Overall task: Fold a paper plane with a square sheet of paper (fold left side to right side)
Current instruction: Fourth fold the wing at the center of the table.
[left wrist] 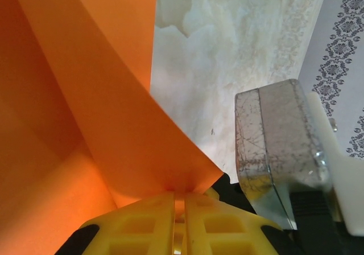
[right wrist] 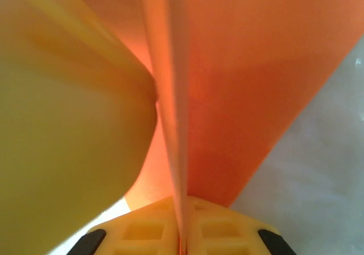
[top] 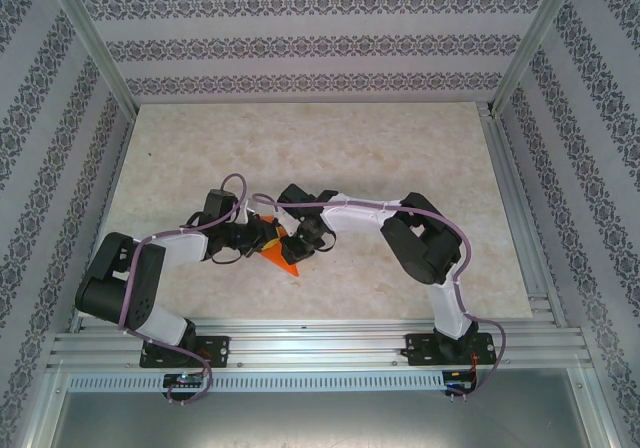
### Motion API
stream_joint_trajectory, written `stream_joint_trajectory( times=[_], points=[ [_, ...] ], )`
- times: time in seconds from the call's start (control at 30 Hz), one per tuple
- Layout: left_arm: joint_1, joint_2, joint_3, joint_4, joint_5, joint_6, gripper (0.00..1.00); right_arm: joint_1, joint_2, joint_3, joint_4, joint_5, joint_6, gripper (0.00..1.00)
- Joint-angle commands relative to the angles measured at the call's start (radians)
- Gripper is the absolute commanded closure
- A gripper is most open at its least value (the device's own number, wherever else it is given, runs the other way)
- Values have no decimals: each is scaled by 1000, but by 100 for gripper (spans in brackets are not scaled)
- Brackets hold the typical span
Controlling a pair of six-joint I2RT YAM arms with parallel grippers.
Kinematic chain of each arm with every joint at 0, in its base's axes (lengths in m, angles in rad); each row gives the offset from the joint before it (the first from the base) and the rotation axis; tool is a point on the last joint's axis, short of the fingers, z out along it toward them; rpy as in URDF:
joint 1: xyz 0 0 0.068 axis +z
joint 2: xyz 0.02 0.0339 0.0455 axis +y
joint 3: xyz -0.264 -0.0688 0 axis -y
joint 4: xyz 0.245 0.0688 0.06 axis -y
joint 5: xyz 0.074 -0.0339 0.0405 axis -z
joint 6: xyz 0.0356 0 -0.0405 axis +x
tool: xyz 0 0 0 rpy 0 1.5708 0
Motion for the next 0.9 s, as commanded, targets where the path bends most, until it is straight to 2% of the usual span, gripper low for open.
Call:
stream_joint_trajectory(
  times=[0.0,0.53,0.87],
  points=[
    [-14,11,-10,76,9,-16,88,3,53,-14,11,3,-8,90],
    [-13,93,15,7,-78,52,91,-20,-13,-23,16,-9,7,70],
    [-13,103,48,-23,-90,68,91,-42,-86,-51,9,5,15,68]
  ],
)
